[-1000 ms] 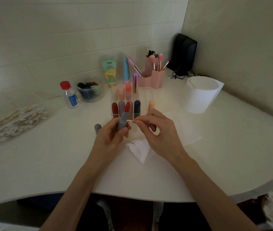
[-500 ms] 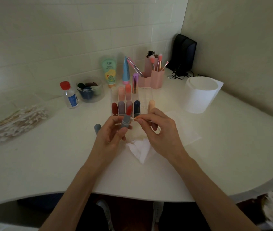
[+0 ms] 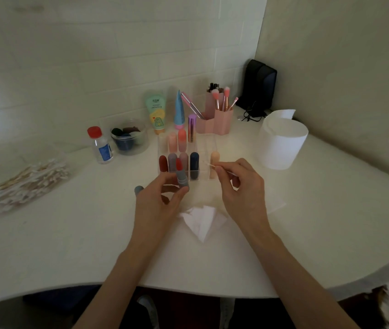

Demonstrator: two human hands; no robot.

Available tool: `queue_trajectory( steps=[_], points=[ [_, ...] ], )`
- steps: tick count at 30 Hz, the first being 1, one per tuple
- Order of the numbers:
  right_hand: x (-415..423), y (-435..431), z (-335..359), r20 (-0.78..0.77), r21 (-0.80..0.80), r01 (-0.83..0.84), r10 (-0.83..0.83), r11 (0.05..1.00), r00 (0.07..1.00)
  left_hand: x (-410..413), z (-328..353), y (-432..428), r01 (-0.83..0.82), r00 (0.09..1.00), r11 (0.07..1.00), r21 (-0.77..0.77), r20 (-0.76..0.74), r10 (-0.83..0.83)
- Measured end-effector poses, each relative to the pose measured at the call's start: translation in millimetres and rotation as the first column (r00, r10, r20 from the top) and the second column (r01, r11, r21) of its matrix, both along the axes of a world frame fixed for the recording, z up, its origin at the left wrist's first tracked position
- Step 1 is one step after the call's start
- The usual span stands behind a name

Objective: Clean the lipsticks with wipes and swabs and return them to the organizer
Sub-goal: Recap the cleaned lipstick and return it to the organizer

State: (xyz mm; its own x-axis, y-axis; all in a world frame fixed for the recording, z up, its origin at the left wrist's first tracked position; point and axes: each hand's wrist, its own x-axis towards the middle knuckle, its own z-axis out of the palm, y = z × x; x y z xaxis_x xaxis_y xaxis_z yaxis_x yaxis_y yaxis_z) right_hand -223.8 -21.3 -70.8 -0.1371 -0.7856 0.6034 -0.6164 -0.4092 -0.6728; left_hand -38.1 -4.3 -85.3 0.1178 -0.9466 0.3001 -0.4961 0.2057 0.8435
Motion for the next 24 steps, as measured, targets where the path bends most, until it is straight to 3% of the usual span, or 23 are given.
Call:
queue_trajectory(
  steps=[18, 24],
  points=[
    [-1.2, -2.8, -3.0, -0.027, 0.080, 0.020, -0.017, 0.997, 0.999, -15.2, 0.4, -17.6, -0.194, 0.913, 0.980, 0.034, 0.371, 0.168],
    [-1.4, -2.8, -3.1, -0.018, 0.083, 0.018, -0.017, 0.996, 1.000, -14.4, -1.5, -18.1, -0.210, 0.893, 0.977, 0.032, 0.414, 0.178]
  ],
)
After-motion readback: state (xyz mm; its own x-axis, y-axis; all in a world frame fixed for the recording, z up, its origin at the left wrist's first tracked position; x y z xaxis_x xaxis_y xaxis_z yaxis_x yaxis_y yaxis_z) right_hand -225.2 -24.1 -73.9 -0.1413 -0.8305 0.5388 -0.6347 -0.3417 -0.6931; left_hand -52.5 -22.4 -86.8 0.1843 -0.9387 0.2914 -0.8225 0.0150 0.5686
